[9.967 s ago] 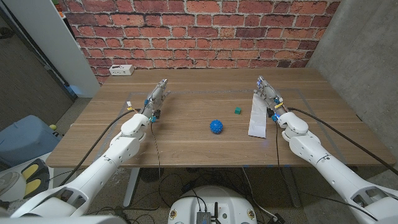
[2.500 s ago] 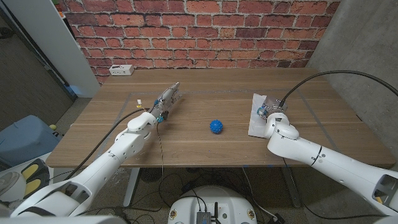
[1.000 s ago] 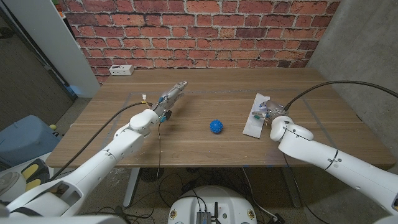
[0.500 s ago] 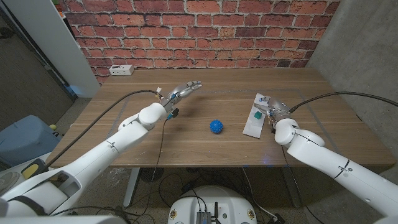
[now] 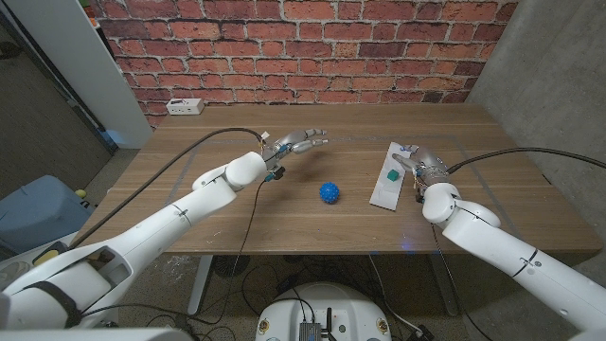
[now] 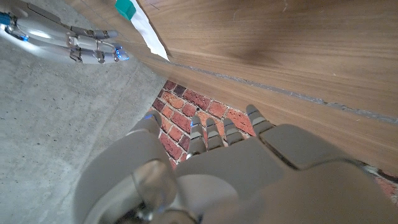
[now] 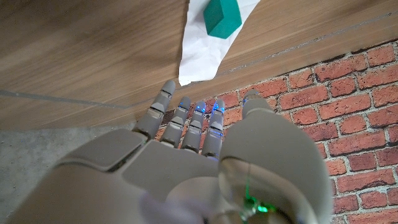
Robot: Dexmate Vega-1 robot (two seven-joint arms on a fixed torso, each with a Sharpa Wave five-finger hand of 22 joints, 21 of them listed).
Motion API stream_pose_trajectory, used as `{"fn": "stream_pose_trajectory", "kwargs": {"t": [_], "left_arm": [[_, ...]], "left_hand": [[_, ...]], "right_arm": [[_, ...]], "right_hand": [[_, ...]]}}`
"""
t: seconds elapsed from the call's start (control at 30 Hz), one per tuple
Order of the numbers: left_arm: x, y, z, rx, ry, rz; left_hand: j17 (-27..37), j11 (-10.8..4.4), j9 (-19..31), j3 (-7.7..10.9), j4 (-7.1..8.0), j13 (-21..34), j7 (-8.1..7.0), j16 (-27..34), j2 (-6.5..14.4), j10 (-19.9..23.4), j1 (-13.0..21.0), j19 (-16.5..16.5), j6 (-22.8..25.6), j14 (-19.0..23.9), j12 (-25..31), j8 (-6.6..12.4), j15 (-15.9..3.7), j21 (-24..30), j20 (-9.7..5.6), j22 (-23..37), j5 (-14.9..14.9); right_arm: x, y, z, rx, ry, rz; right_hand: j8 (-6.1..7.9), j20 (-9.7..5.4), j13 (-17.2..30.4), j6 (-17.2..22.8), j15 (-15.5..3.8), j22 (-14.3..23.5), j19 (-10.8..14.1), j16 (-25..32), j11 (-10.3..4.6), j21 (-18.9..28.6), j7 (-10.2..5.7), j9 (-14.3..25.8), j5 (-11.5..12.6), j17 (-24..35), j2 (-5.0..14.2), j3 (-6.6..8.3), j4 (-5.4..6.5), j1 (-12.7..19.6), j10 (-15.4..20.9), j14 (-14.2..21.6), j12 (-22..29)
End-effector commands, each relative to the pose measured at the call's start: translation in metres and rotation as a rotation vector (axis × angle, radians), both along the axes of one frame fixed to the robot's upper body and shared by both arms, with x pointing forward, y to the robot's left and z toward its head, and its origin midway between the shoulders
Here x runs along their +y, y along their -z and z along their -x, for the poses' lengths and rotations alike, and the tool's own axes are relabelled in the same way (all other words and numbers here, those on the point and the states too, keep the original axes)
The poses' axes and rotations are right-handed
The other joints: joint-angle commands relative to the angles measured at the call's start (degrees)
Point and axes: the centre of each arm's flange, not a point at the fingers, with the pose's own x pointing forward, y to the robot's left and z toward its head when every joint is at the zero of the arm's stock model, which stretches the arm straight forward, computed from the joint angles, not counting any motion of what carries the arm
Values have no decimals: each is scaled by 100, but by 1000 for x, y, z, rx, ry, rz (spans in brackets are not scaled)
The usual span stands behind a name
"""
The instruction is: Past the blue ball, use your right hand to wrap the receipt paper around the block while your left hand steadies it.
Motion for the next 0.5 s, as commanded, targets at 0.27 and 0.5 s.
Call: {"fn": "stream_pose_trajectory", "kwargs": {"t": [0.27, 0.5], "left_arm": [[-56, 5, 8, -45, 75, -265], [-70, 8, 12, -63, 96, -321]], "left_hand": [[27, -119, 17, 78, -41, 11, -59, -8, 77, 74, 62, -17, 71, 15, -1, -34, 73, -19, 130, 16, 1], [35, -160, 21, 204, -30, 12, -98, -9, 234, 124, 109, -54, 101, 16, -8, -51, 79, -44, 159, 23, 16]], "right_arm": [[-8, -5, -18, -2, 3, -35], [-8, -9, -28, 17, 19, -26]], "right_hand": [[-47, -15, 18, -126, -213, 29, -23, -60, 6, -22, -7, 7, 47, 31, 45, 118, 4, -12, -155, -88, -14], [-55, -29, 18, -191, -209, 31, -67, -76, -8, -41, -19, 7, 54, 46, 35, 154, -3, -17, -224, -157, -26]]}}
